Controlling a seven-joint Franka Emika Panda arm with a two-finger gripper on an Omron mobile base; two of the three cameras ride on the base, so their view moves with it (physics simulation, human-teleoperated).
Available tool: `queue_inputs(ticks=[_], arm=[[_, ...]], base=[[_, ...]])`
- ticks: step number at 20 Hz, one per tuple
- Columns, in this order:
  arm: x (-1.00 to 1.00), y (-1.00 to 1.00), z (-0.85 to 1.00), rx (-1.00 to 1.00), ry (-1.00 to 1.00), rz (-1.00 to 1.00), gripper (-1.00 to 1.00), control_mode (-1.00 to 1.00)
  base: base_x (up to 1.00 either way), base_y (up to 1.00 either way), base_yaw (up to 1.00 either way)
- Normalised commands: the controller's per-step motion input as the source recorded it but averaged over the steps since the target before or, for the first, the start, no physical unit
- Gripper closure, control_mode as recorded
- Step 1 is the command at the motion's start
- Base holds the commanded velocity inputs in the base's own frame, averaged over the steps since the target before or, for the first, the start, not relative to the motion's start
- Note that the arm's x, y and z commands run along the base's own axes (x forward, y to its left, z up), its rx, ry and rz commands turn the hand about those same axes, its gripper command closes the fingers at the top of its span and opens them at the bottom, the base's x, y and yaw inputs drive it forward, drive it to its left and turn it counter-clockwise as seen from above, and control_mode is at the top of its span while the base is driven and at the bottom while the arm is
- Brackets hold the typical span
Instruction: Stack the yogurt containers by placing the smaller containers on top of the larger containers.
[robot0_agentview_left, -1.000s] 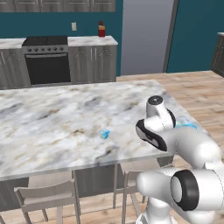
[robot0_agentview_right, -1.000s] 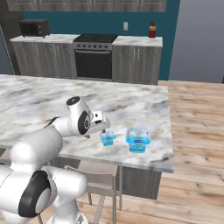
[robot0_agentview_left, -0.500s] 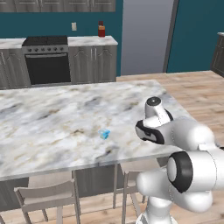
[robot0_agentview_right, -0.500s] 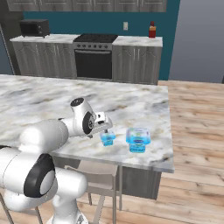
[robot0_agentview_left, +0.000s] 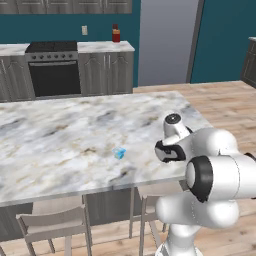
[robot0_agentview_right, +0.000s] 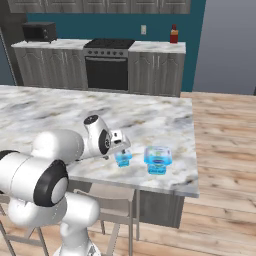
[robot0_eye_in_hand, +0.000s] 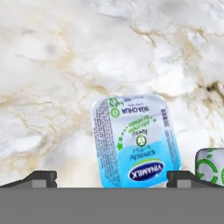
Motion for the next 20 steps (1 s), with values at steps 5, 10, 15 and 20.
queue_inputs(ticks=[5, 10, 15, 20], arm=[[0.00, 0.00, -0.24, -0.04, 0.00, 0.00, -1.00, -1.00], [0.03, 0.00, -0.15, -0.02, 0.00, 0.00, -1.00, -1.00], [0.05, 0.00, -0.09, 0.00, 0.00, 0.00, -1.00, -1.00], [0.08, 0.00, -0.10, 0.00, 0.00, 0.00, 1.00, -1.00]], base=[[0.00, 0.00, 0.00], [0.00, 0.00, 0.00], [0.00, 0.00, 0.00], [0.00, 0.00, 0.00]])
